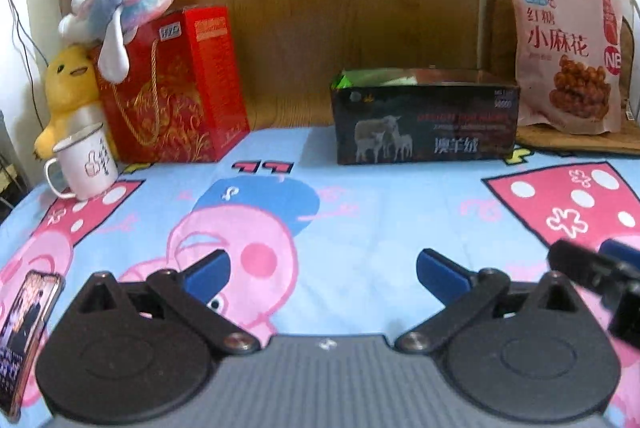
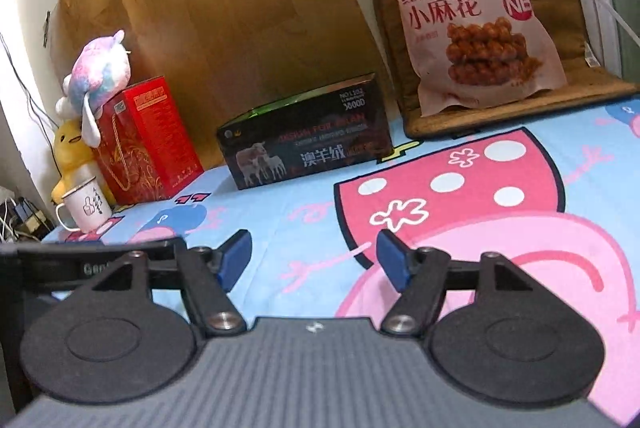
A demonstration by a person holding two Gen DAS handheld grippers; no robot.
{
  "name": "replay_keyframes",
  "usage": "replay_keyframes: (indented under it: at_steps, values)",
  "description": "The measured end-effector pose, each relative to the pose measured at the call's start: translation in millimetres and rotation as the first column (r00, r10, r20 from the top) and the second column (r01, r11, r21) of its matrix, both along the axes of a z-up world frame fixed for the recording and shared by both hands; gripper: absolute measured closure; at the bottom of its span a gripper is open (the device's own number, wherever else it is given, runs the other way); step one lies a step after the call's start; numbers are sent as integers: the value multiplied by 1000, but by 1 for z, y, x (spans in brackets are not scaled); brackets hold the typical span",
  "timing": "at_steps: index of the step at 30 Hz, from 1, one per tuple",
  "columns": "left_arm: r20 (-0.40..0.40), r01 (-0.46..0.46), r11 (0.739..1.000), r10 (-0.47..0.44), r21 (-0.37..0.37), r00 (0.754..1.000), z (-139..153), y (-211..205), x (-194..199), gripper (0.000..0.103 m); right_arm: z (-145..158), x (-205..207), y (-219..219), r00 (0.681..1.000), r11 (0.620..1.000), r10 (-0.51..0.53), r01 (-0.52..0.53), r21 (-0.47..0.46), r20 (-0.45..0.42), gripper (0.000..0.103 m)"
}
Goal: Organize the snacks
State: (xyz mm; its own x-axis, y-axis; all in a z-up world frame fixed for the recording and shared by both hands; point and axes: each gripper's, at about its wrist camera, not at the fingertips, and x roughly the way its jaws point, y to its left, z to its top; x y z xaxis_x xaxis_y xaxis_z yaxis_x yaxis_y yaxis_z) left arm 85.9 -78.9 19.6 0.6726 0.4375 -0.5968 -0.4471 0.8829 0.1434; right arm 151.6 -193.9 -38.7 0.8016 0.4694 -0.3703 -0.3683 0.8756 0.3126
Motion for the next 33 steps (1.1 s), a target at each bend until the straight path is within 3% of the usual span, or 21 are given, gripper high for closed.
replay_keyframes:
  at_steps: [11, 28, 33]
  values:
    - [-22, 2, 999, -2, 33, 1000, -16, -1, -2, 0, -1, -1, -1, 1000, 1000, -4, 4, 10, -6, 30]
    - [-41, 41, 999, -41, -13, 998, -21, -1, 0, 0, -2, 1, -1, 1000, 999, -8, 8, 33, -11, 26]
    - [-71, 33, 999, -30, 39, 997, -23, -7, 2, 0, -2, 1, -2, 1000, 999, -9, 9, 34, -10, 25]
